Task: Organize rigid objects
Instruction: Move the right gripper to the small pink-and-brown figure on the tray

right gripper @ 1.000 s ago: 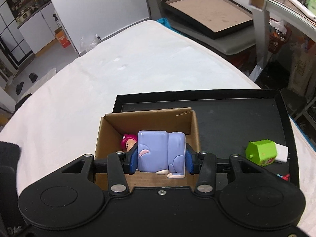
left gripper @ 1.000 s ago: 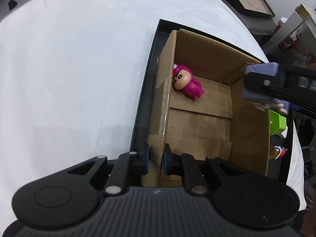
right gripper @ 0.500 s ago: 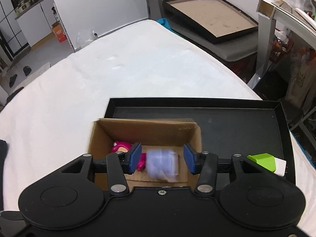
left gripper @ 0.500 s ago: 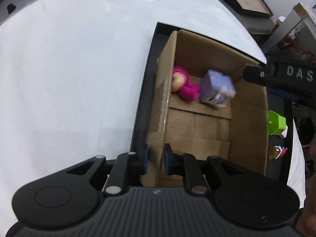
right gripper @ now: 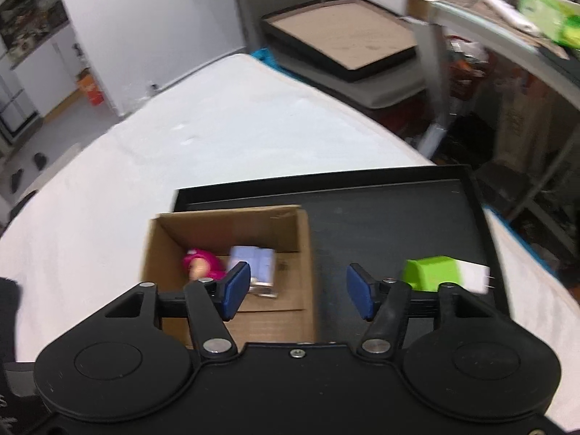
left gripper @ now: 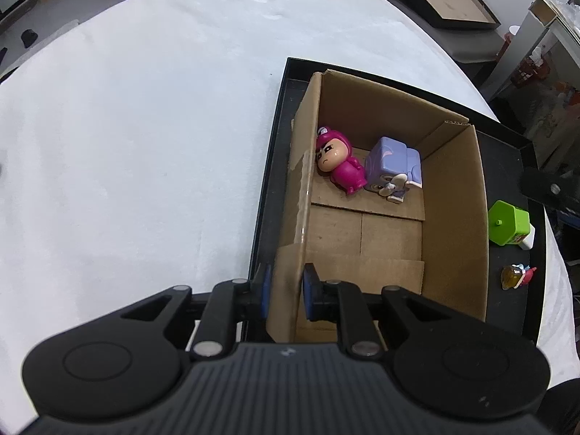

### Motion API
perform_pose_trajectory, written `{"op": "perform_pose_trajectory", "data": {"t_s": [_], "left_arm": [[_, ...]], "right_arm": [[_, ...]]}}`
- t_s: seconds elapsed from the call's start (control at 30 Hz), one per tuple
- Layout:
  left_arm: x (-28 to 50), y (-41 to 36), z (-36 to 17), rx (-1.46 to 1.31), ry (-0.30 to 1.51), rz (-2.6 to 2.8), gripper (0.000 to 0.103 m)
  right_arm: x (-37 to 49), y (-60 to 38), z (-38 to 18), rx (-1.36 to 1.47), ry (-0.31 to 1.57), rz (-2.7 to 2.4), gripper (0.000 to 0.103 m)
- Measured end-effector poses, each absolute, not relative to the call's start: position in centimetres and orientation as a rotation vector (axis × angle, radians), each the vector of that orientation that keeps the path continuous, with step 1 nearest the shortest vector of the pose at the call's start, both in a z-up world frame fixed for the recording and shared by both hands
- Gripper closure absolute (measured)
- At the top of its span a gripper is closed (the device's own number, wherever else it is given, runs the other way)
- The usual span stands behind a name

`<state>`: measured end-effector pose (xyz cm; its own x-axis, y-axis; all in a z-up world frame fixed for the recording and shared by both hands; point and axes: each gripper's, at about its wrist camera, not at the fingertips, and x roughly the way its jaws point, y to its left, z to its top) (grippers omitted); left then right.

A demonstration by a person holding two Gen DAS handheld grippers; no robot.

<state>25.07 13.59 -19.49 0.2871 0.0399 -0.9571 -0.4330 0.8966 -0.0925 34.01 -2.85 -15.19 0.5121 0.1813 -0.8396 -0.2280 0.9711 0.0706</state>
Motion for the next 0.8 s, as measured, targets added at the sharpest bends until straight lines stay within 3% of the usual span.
{"op": "perform_pose_trajectory", "data": {"t_s": [0.2, 0.43, 0.57, 0.8], "left_arm": [[24.7, 12.5, -18.4, -0.343, 1.23, 0.333, 0.059], [24.1, 11.6, -17.3, -0.331, 1.218, 0.341, 0.049], [24.1, 10.7, -16.9, -0.308, 1.217, 0.332, 0.029], [24.0, 9.3, -16.6, -0.282, 1.22, 0.334, 0.022]], "right_arm": [[33.8, -5.5, -15.2, -0.041, 1.014, 0.172, 0.034], [33.1, -7.8, -15.7, -0.023, 1.029, 0.141, 0.033], [32.6, -9.1, -15.9, -0.018, 1.028, 0.119, 0.021], [32.2, -11.5, -16.7, -0.002, 1.044, 0.052, 0.014]]}}
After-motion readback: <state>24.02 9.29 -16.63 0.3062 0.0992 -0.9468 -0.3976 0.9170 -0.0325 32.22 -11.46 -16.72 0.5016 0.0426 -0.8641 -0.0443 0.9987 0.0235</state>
